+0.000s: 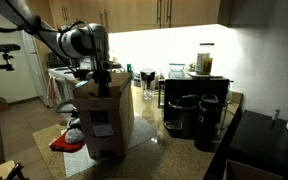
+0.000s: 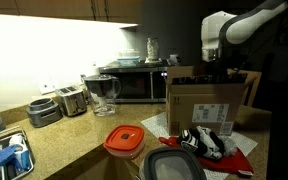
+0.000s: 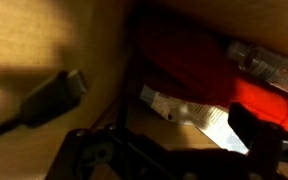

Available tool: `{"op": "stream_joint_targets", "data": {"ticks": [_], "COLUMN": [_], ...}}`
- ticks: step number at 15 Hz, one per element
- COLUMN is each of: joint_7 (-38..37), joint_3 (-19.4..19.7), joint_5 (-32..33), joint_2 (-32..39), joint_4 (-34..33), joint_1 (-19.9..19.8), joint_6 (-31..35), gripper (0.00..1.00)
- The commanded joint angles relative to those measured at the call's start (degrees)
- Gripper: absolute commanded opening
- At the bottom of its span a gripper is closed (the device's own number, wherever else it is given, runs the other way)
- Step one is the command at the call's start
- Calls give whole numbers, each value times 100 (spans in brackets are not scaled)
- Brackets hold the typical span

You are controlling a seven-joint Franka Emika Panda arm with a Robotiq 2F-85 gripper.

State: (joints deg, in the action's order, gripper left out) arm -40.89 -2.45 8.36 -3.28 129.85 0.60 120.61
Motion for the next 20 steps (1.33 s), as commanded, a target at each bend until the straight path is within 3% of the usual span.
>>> {"op": "stream_joint_targets", "data": {"ticks": [1, 12, 20], "joint_7": [-84, 130, 8], "joint_3": [-63, -117, -144], "joint_5": [177, -32, 11], "joint_2": [-90, -317, -74], "joint_4": [156, 226, 5], "joint_1": [62, 121, 131], "joint_6": [221, 263, 95], "gripper": [100, 100, 100]}}
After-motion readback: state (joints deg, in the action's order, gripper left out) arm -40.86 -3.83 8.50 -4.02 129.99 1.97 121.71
